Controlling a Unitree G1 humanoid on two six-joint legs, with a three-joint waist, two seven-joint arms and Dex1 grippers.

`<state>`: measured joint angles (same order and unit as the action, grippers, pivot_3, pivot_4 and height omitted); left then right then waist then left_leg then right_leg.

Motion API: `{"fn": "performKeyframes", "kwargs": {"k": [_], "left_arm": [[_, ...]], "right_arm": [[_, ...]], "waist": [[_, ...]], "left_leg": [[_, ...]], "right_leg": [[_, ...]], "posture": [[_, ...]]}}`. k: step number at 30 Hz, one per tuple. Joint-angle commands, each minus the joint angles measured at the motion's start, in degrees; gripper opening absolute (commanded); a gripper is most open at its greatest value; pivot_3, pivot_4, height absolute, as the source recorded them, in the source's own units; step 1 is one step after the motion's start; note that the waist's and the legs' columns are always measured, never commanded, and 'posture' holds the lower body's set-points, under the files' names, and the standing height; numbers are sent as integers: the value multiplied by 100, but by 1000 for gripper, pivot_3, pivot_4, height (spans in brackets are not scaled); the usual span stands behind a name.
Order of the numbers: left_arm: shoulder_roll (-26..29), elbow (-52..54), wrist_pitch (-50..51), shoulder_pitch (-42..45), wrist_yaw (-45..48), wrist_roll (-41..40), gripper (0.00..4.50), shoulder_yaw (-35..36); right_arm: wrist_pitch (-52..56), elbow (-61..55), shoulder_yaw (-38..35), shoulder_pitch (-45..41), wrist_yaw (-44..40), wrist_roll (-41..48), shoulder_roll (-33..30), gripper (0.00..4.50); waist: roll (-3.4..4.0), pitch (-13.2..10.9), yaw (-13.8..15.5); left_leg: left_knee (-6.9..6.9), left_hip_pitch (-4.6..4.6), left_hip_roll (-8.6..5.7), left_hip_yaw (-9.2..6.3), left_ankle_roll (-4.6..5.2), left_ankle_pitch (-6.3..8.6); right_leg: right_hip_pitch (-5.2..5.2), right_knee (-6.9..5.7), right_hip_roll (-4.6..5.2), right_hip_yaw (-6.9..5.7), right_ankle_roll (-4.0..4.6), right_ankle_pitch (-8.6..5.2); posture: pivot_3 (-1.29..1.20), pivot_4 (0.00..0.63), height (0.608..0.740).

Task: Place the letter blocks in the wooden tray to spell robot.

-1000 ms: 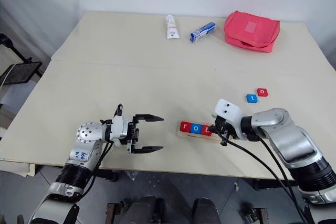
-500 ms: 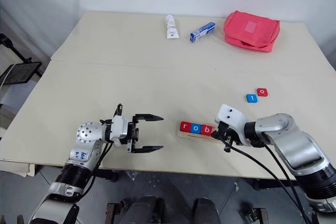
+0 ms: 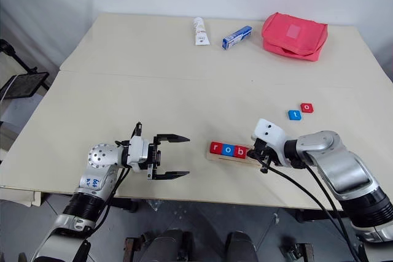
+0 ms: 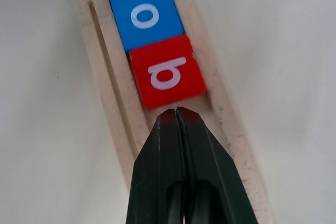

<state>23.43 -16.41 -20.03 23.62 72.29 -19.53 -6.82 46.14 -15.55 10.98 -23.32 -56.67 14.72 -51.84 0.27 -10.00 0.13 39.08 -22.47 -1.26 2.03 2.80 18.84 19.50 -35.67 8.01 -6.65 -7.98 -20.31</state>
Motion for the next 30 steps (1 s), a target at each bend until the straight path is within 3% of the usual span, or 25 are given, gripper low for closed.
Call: {"fn": "performKeyframes", "kwargs": {"k": [1,6,9,12,14,23,30], "left_arm": [[-3,94,-23,2,-24,-10,4500,37],[-4,-20,-51,67,22,-26,4500,55],[8,-131,-66,123,81,-45,4500,81],[23,-265,-90,179,158,-53,4500,106],[31,-366,-109,228,221,-55,4500,117],[-57,-788,-212,564,458,-34,4500,125],[-75,-853,-262,606,538,-30,4500,141]], "right_arm": [[58,-368,-431,189,72,122,-168,31],[177,-794,-1372,876,182,454,-243,31],[-72,-1009,-2525,1612,473,726,154,31],[-104,-1054,-3632,1904,998,1100,820,694],[-126,-1104,-3901,2099,1083,1149,927,1243],[-471,-698,-4394,2520,1595,1121,1165,4299],[-689,15,-4232,2256,1879,975,1065,4450]], "waist": [[0,0,10],[0,0,56],[-1,0,136],[-6,0,137],[-6,0,134],[-5,1,122],[-4,1,120]], "left_leg": [[0,0,0,0,0,0],[0,-1,-1,1,0,0],[-1,0,0,0,0,0],[-3,1,-4,4,1,1],[-3,2,-4,6,1,0],[-4,7,2,11,1,0],[-4,8,0,13,2,0]], "right_leg": [[0,0,1,0,0,0],[-1,1,1,0,0,0],[-2,1,0,-1,0,0],[-4,3,2,-2,-1,1],[-4,3,1,-1,-1,1],[-4,2,-5,2,-1,0],[-4,2,-4,3,-1,1]], "posture": [[0,150,740],[0,150,740],[0,150,740],[0,150,740],[0,150,740],[0,150,740],[0,150,740]]}}
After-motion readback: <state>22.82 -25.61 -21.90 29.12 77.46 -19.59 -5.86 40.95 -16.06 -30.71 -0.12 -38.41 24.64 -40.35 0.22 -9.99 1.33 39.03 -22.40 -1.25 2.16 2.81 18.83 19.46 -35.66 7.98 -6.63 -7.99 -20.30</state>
